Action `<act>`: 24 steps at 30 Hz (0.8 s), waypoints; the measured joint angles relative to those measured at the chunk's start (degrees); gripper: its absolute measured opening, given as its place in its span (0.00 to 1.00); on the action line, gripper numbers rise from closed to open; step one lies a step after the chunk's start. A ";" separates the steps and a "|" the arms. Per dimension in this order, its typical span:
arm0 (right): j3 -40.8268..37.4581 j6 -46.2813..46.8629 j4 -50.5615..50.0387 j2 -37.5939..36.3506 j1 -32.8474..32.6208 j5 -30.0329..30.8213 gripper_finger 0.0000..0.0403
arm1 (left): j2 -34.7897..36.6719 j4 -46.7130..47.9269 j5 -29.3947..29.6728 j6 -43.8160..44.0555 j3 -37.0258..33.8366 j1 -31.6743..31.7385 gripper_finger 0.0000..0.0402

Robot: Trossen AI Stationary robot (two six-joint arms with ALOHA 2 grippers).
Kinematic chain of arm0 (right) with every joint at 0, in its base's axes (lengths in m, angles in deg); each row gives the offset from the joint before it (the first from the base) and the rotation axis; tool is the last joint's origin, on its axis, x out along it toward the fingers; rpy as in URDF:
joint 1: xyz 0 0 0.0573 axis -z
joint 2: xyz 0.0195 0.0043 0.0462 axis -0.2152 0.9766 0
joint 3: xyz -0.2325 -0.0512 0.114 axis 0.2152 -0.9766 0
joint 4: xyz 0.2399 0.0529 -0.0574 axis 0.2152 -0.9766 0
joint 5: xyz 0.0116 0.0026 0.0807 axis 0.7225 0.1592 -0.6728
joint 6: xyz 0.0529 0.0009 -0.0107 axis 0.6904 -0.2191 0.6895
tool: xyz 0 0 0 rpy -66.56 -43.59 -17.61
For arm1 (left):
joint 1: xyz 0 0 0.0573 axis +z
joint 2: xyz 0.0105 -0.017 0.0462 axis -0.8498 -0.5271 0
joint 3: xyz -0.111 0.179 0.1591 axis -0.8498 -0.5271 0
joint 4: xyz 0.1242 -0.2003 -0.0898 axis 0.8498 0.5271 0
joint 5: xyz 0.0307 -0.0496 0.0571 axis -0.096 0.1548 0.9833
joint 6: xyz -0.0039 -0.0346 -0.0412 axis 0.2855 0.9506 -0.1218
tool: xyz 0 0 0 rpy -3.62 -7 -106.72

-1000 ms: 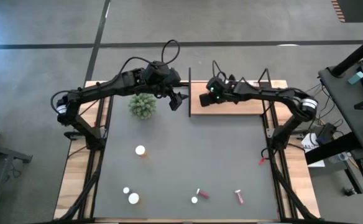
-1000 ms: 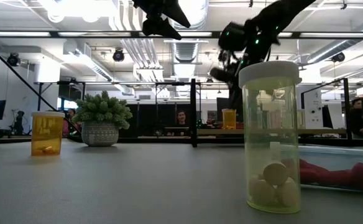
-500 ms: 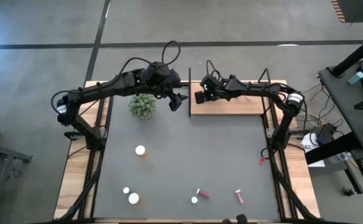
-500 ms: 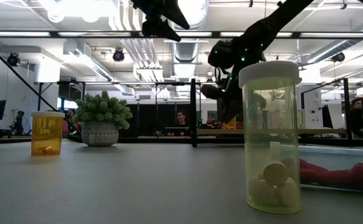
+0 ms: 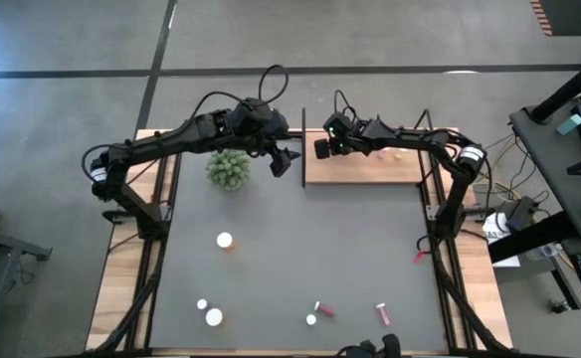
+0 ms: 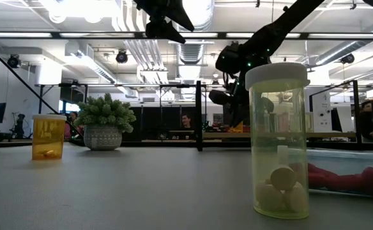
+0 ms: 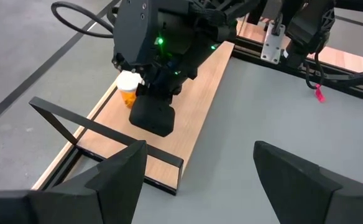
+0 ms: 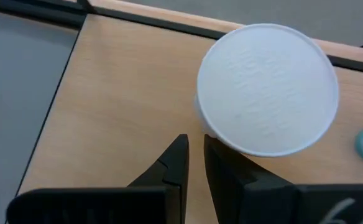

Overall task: Pick and place medicine bottles onto shelf by color
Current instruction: Put the top left orange pill bottle on the shelf, then put the right blue pill bottle on the shelf aligned with the other blue pill bottle

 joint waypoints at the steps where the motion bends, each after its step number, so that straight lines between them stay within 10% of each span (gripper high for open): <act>1: 0.00 -0.02 0.01 0.00 0.04 0.00 0.11 | 0.00 -0.02 -0.01 0.00 0.00 0.06 0.69; 24: 0.00 -0.04 -4.28 -13.38 -9.39 -4.53 0.11 | 0.52 4.20 -3.31 6.60 0.00 -0.40 0.69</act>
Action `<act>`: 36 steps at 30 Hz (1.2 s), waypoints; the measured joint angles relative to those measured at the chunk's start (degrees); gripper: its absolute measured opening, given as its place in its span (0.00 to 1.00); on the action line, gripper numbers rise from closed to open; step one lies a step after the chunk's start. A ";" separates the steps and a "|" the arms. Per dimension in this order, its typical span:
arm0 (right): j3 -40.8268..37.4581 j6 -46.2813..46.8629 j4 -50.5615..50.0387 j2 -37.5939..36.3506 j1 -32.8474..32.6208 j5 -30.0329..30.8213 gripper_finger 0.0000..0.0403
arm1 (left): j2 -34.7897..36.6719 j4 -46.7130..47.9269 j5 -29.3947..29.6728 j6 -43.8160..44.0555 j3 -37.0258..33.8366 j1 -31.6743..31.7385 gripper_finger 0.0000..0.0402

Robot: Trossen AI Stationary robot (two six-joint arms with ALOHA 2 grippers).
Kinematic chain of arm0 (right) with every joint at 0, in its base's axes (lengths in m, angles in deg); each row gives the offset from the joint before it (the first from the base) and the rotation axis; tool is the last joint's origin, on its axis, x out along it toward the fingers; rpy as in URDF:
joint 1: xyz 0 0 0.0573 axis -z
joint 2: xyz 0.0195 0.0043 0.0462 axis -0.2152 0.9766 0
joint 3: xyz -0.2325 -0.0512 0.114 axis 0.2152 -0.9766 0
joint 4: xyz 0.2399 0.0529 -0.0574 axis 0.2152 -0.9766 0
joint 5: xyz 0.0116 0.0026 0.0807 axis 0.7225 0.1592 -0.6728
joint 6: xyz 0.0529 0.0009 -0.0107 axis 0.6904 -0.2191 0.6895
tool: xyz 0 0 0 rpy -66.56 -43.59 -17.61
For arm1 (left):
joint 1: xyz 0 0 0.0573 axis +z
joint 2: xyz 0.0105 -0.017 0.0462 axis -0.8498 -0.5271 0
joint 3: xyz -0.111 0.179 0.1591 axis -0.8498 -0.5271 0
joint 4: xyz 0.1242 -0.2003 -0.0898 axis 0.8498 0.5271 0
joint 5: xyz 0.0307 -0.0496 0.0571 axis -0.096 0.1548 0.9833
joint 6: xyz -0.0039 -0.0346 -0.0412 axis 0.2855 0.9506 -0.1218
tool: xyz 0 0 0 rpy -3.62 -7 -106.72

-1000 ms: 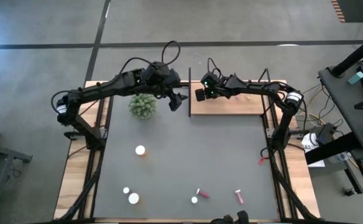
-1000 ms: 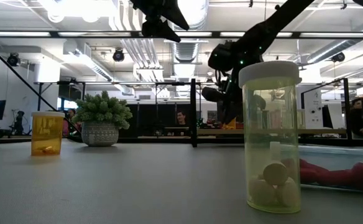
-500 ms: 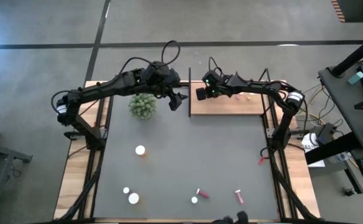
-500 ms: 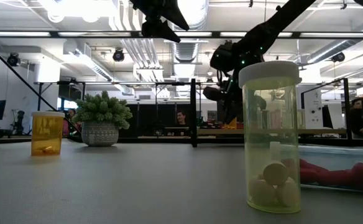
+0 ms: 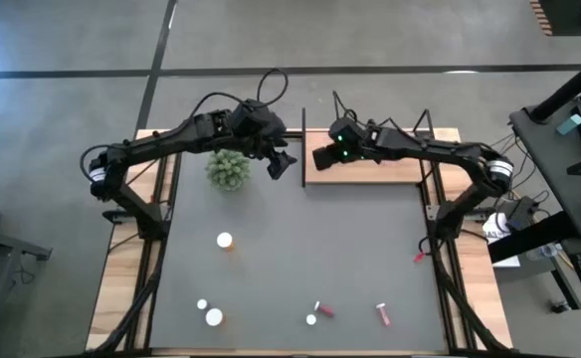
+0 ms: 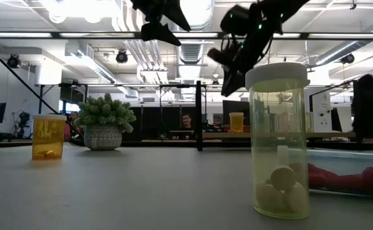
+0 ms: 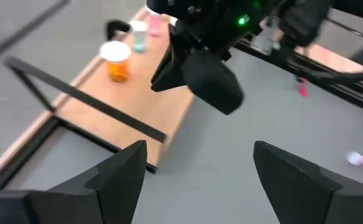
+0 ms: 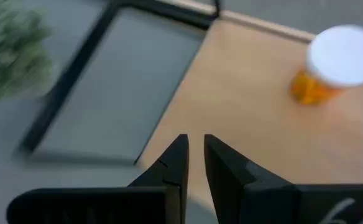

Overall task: Pick and place medicine bottles onto shelf by color
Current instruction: Put the right blue pill bottle on the shelf aligned with the other blue pill bottle

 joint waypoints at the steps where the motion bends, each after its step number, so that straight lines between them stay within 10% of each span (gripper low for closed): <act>1: 0.00 0.00 -0.70 -0.78 -1.23 0.02 0.11 | 0.00 0.12 -1.13 0.01 0.00 -0.35 0.69; 13: -0.02 -0.32 -1.51 -5.14 -17.02 4.32 0.11 | 0.02 0.16 -3.82 1.49 -1.22 -11.27 0.69; 27: -0.26 2.61 -7.16 -5.81 -34.21 4.95 0.11 | 0.39 -0.22 -3.69 31.56 -10.74 -27.04 0.69; 36: -0.22 4.46 -6.00 -5.81 -40.96 7.58 0.11 | 0.39 -17.86 -3.71 47.55 -16.55 -40.68 0.69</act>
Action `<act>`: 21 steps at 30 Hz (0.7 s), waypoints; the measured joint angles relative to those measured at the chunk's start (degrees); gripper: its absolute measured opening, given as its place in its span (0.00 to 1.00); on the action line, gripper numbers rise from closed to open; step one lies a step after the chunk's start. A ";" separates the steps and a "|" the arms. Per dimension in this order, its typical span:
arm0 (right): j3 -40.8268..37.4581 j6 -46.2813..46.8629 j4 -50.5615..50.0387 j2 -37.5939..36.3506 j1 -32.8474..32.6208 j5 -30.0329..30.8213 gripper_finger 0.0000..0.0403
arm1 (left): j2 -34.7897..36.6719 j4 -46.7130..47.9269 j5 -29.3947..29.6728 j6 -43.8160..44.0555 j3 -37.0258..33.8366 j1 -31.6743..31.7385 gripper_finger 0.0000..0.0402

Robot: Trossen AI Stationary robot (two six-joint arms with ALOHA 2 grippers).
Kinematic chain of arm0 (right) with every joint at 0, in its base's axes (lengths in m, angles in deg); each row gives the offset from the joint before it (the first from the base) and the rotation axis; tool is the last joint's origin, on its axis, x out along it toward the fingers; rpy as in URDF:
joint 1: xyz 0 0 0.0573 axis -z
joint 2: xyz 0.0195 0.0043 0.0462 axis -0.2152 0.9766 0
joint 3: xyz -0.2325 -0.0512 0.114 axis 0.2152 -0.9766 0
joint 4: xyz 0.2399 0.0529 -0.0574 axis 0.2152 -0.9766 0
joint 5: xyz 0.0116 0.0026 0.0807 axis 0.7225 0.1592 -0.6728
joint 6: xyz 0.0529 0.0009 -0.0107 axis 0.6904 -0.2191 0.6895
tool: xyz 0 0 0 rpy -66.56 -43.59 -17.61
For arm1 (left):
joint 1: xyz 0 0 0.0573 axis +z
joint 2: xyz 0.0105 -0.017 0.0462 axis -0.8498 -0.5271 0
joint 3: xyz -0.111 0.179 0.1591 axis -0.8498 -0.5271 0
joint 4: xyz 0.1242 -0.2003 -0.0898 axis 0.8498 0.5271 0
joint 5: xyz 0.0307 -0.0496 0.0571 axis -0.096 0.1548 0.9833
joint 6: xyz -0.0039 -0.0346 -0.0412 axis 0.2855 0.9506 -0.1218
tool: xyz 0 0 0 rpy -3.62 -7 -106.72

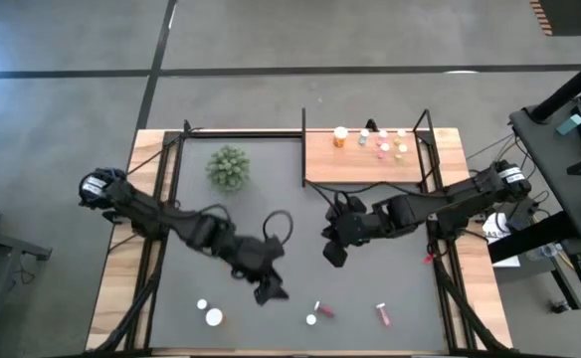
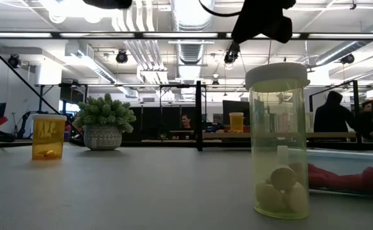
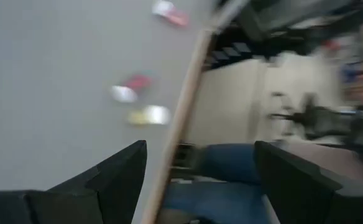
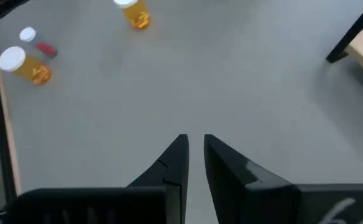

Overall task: Pick and place medicine bottles onto shelf by color
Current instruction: Put the right blue pill bottle on the shelf aligned with the other blue pill bottle

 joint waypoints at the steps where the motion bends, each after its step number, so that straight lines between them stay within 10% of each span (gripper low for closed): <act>1: 0.00 0.52 -0.01 0.00 -0.58 -0.02 0.11 | 0.00 -4.33 0.00 1.29 -1.44 -1.05 0.69; 11: -0.17 6.55 -1.34 0.02 -7.51 -2.15 0.11 | -0.30 -40.42 -1.43 3.43 -13.72 -3.95 0.69; 21: -0.20 8.86 -2.30 1.65 -7.94 -9.17 0.30 | -0.20 -51.77 -3.04 6.32 -20.10 -3.99 0.69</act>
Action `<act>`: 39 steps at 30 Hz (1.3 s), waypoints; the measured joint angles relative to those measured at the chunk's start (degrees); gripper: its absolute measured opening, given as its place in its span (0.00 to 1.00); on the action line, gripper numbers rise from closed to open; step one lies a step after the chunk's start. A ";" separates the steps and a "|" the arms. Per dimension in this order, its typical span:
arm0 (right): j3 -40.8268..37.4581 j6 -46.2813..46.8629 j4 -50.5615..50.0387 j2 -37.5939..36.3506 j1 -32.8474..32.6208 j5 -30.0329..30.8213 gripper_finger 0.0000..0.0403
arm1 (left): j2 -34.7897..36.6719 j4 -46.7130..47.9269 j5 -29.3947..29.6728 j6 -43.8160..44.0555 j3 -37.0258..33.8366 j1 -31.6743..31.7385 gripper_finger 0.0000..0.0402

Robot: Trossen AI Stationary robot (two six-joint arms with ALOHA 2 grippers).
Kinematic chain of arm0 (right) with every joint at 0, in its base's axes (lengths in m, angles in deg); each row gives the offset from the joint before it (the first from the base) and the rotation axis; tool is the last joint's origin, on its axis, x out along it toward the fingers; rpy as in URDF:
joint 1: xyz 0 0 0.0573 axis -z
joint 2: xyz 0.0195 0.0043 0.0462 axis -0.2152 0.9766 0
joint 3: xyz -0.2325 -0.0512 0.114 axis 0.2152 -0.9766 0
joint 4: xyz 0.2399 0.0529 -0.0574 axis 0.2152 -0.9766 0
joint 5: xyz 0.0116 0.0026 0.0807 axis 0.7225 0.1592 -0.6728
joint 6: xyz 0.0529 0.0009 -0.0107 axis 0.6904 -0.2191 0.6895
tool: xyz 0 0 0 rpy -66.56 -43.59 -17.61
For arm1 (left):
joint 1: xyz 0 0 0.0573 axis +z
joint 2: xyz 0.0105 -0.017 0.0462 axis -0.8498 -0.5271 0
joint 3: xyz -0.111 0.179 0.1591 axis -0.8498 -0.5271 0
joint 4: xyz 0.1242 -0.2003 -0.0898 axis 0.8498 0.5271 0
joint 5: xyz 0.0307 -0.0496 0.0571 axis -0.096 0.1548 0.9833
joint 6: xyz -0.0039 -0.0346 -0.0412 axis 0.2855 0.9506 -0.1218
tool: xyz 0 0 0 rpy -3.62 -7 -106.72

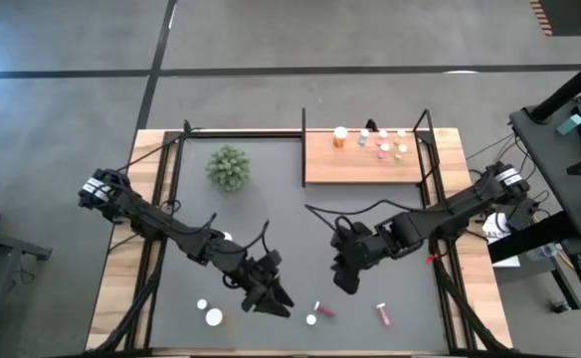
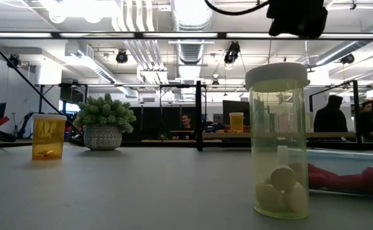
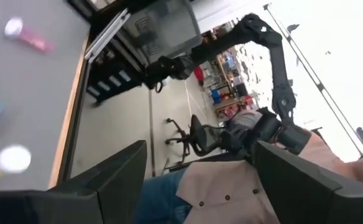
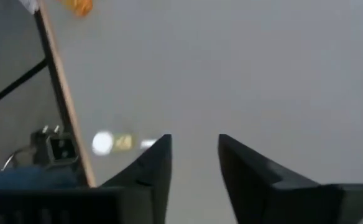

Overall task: Pick and place medicine bottles onto shelf by color
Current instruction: Put the right blue pill bottle on the shelf aligned with the other blue pill bottle

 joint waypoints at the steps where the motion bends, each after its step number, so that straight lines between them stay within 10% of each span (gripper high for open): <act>1: 0.00 0.12 0.05 0.51 0.00 -1.81 0.33 | 0.00 0.19 -0.02 1.16 -0.33 0.00 0.69; 11: 0.52 4.54 0.20 10.31 0.00 -14.87 0.47 | 0.00 -0.76 -0.12 10.56 -0.98 -3.00 0.69; 39: 21.92 5.93 -7.52 36.74 -4.33 -13.09 0.45 | 5.55 -8.25 0.02 10.13 -6.03 -15.39 0.69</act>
